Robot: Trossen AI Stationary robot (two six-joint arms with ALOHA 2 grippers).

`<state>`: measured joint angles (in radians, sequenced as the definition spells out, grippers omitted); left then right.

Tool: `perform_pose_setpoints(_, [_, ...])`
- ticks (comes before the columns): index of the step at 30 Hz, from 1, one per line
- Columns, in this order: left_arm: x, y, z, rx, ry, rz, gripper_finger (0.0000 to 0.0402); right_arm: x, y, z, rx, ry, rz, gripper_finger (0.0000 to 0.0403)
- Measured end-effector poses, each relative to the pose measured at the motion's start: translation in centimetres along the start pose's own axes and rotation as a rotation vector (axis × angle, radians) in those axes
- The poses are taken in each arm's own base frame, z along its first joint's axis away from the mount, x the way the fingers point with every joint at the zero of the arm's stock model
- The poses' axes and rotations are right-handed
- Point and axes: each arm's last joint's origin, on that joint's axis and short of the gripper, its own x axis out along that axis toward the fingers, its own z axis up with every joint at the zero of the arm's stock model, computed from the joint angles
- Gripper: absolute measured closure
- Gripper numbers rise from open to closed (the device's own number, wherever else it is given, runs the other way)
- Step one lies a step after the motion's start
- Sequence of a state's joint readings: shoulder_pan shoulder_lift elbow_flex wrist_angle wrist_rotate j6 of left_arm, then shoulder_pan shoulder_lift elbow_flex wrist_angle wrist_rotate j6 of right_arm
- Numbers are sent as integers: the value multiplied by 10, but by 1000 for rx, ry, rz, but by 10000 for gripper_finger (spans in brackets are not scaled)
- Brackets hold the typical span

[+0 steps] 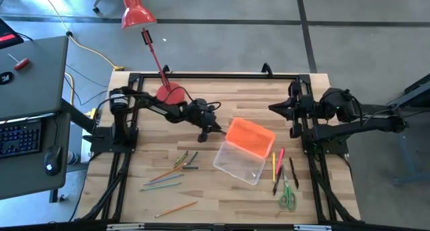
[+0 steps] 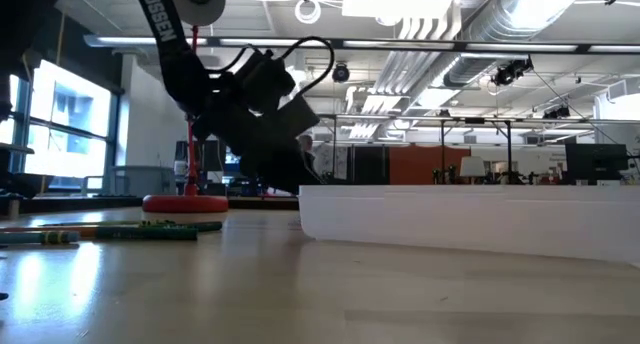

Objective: Pick & place school supplies into a supply box
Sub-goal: Put the top left green crayon into the supply box

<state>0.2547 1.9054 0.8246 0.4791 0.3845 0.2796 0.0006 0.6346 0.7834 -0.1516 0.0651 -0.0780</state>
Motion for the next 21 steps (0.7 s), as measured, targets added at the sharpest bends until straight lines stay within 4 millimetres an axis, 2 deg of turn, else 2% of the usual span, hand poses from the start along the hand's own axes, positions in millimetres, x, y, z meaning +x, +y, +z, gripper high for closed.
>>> perform_pose_setpoints(14, [9,23,-33,-33,27,1,300,0,0,0,0,2,-10,402])
perform_pose_setpoints(21, [15,21,-37,-32,11,-10,308,0,0,0,0,2,-11,402])
